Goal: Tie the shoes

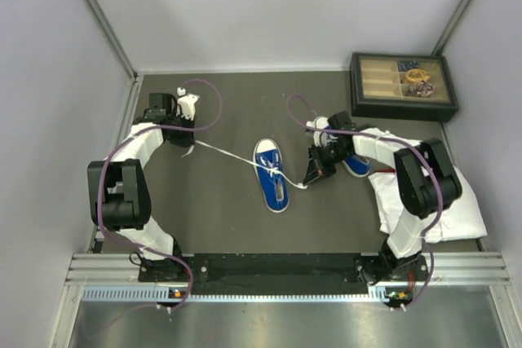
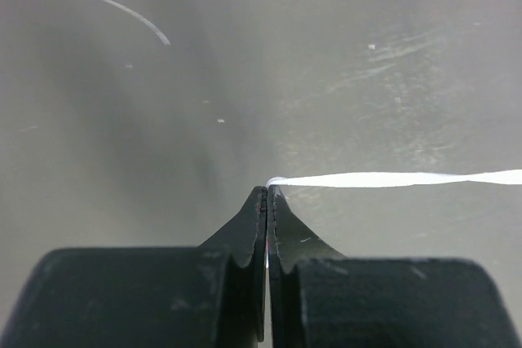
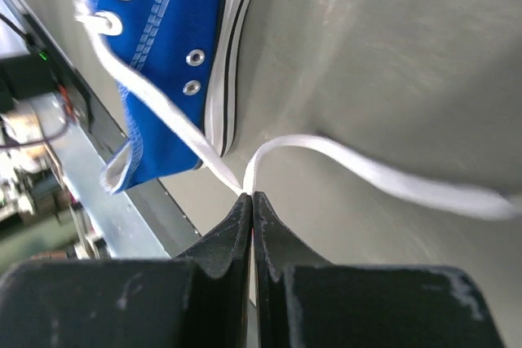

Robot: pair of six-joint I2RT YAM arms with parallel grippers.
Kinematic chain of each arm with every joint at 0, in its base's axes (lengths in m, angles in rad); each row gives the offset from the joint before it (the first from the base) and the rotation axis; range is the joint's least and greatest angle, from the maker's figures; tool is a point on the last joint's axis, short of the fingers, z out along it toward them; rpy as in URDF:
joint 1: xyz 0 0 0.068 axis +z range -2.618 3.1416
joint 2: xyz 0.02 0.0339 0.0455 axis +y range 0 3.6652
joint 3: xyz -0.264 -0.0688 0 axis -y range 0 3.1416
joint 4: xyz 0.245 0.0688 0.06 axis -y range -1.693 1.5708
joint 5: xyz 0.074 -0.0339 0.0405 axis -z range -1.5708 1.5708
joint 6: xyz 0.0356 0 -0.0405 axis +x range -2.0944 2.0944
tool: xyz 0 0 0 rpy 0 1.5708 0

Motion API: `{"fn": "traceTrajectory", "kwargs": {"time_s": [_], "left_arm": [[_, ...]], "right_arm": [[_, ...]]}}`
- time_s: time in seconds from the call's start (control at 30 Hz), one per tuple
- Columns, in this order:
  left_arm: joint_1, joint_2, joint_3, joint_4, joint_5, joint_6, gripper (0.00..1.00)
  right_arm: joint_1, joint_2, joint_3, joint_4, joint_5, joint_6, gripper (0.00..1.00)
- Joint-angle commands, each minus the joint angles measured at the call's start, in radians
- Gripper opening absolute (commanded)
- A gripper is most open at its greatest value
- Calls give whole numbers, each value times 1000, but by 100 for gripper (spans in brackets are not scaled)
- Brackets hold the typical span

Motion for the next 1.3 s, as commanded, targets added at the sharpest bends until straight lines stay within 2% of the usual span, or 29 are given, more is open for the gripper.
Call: {"fn": "traceTrajectory", "kwargs": {"time_s": [0.0,0.33,0.53,0.77,0.8,0.87,0.9,0.93,0.97,1.0,1.03,1.1,1.13,1.17,1.23,1.27], "left_arm": [[-3,-14,-37,28,77,-45,0],[-10,-30,-88,47,136,-69,0],[-9,-45,-97,36,130,-63,0],[-1,-28,-115,38,78,-1,0],[-1,-19,-112,10,121,21,0],[-3,2,-92,-30,152,82,0],[-3,7,-83,-71,170,99,3],[-1,8,-66,-88,193,117,20],[0,5,-59,-100,210,147,25],[5,1,-51,-125,237,177,34],[22,-16,-36,-161,303,228,46],[39,-36,-26,-171,360,254,58],[55,-51,-16,-172,391,274,63],[62,-56,-10,-171,431,282,66],[72,-65,29,-186,484,331,68],[73,-65,43,-206,539,352,81]], "right_arm": [[85,73,42,62,5,14,0],[237,205,119,125,-49,97,0],[179,136,90,64,-2,59,0],[84,-19,37,32,68,11,0],[82,-15,50,-9,42,-1,14],[82,-10,93,-55,19,-42,30],[81,-13,106,-74,15,-58,42],[78,-28,128,-107,18,-76,49],[61,-42,137,-123,20,-120,55],[52,-54,146,-137,29,-162,66],[38,-82,163,-164,32,-205,70],[18,-117,168,-171,72,-379,74],[7,-166,150,-156,81,-436,75],[-2,-191,134,-116,84,-561,76],[-21,-238,81,-68,90,-682,78],[-24,-282,62,-24,77,-817,79]]}}
